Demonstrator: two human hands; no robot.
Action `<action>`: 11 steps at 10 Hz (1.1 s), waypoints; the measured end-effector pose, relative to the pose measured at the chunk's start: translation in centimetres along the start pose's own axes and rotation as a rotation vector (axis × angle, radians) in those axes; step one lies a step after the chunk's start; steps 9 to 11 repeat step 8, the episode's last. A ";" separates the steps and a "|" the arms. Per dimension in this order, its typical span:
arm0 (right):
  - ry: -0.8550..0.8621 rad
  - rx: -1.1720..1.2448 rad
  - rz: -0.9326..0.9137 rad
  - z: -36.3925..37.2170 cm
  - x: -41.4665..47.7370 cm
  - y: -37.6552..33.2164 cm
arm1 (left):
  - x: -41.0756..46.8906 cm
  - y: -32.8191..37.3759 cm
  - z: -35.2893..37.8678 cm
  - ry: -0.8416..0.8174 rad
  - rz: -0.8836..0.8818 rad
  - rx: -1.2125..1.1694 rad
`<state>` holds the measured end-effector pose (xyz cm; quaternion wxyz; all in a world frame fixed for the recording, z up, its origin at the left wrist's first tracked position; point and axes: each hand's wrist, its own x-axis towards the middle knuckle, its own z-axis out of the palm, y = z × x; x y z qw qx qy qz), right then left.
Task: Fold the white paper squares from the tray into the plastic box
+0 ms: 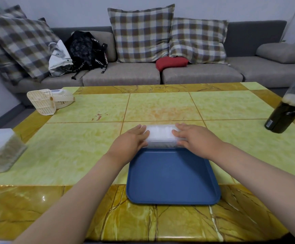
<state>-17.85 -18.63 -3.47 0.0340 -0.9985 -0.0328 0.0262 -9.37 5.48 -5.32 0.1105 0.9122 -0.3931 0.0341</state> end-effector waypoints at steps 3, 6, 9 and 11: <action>0.101 0.604 0.203 1.0 0.0 0.1 | 0.0 0.3 0.7 0.129 -0.382 -0.816; 0.073 0.778 0.289 1.4 -0.7 0.2 | 0.1 1.5 0.6 0.161 -0.575 -1.199; 0.140 0.738 0.303 -0.3 -1.4 0.6 | -0.5 1.2 -0.4 0.280 -0.572 -1.101; 0.140 0.738 0.303 -0.3 -1.4 0.6 | -0.5 1.2 -0.4 0.280 -0.572 -1.101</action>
